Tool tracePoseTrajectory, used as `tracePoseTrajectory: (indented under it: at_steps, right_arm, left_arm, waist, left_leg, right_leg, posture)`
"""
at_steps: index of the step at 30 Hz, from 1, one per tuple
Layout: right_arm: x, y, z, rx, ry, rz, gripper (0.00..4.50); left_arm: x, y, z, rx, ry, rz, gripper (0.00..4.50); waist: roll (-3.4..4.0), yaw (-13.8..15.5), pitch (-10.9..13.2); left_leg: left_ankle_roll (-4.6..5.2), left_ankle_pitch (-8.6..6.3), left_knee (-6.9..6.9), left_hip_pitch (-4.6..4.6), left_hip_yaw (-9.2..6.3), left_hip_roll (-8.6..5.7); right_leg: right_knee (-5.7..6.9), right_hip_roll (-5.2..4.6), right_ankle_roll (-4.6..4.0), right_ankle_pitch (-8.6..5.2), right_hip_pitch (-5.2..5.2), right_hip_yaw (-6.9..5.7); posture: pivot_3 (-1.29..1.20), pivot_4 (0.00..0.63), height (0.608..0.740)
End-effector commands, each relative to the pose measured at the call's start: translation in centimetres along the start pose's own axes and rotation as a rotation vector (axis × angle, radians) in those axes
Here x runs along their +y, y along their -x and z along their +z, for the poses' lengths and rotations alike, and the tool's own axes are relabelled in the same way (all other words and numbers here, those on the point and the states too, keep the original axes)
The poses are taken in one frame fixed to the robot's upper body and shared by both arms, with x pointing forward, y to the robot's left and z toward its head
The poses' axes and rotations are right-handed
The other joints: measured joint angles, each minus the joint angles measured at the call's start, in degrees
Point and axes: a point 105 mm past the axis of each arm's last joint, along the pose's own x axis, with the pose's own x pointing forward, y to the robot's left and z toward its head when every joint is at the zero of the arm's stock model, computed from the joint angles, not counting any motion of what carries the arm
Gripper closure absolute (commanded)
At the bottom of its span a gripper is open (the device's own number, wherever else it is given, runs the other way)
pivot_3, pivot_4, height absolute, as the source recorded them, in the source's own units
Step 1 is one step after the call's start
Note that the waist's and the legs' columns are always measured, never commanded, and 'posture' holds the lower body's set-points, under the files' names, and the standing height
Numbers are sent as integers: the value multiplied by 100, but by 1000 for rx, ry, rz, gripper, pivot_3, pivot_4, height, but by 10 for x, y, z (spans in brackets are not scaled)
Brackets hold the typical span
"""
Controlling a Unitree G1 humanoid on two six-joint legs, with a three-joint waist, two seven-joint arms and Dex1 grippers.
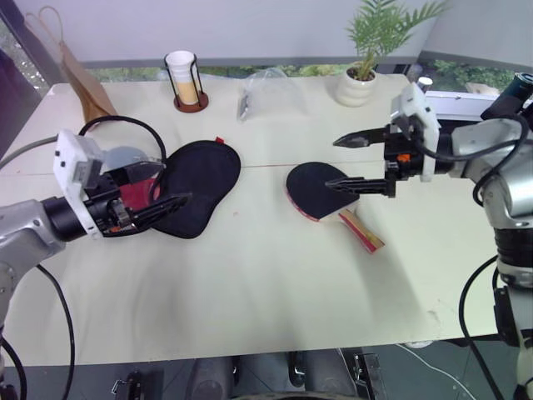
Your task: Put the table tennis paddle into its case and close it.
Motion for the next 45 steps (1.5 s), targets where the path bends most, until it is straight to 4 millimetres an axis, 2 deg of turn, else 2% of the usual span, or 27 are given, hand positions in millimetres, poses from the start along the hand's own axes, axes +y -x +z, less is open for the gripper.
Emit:
tracePoseTrajectory:
  at_steps: [1, 13, 27, 32, 36, 41, 45]
  right_arm:
    - [-1, 5, 4, -11, 22, -16, 87]
    - [0, 1, -5, -11, 1, -34, 87]
    - [-1, -6, -5, -20, -9, -41, 87]
    - [-4, -14, -5, -18, -38, -52, 87]
    - [0, -41, 2, -39, -114, -37, 87]
    - [11, -95, 3, -33, -193, -14, 87]
    - [15, -129, 1, -11, -219, -20, 87]
  left_arm:
    - [0, 4, 10, -19, -54, 14, 0]
    - [-1, 2, 9, -16, -51, -1, 0]
    - [-2, 2, 8, -10, -61, -7, 0]
    - [0, 5, 8, -5, -65, 2, 0]
    - [11, 13, 6, 13, -85, 55, 0]
    - [27, 26, 5, 28, -114, 137, 0]
    - [33, 36, 6, 33, -127, 180, 0]
  waist:
    - [0, 1, 0]
    - [0, -2, 0]
    - [0, -2, 0]
    - [0, -2, 0]
    - [0, -38, 0]
    - [0, -32, 0]
    - [0, -3, 0]
  left_leg:
    - [0, 0, 0, 0, 0, 0]
    - [0, 0, 0, 0, 1, 0]
    - [0, 0, 0, 0, 1, 0]
    - [0, 0, 0, 0, 1, 0]
    - [0, 0, 0, 1, 1, 2]
    - [0, 1, -1, 1, 0, 7]
    - [0, 1, -1, -2, 6, 6]
  right_leg:
    - [0, 0, 0, 0, 0, 0]
    - [1, 0, 0, 0, 0, 0]
    - [1, 1, 1, 1, 0, 0]
    - [2, 1, 1, 1, 0, 0]
    - [5, 2, 1, 1, -1, 1]
    - [14, 9, 1, 2, -7, 0]
    - [13, 5, 1, 2, -8, 1]
  posture:
    - [0, 150, 740]
    - [0, 150, 740]
    - [0, 150, 740]
    - [0, 150, 740]
    - [0, 150, 740]
    - [0, 150, 740]
    - [0, 150, 740]
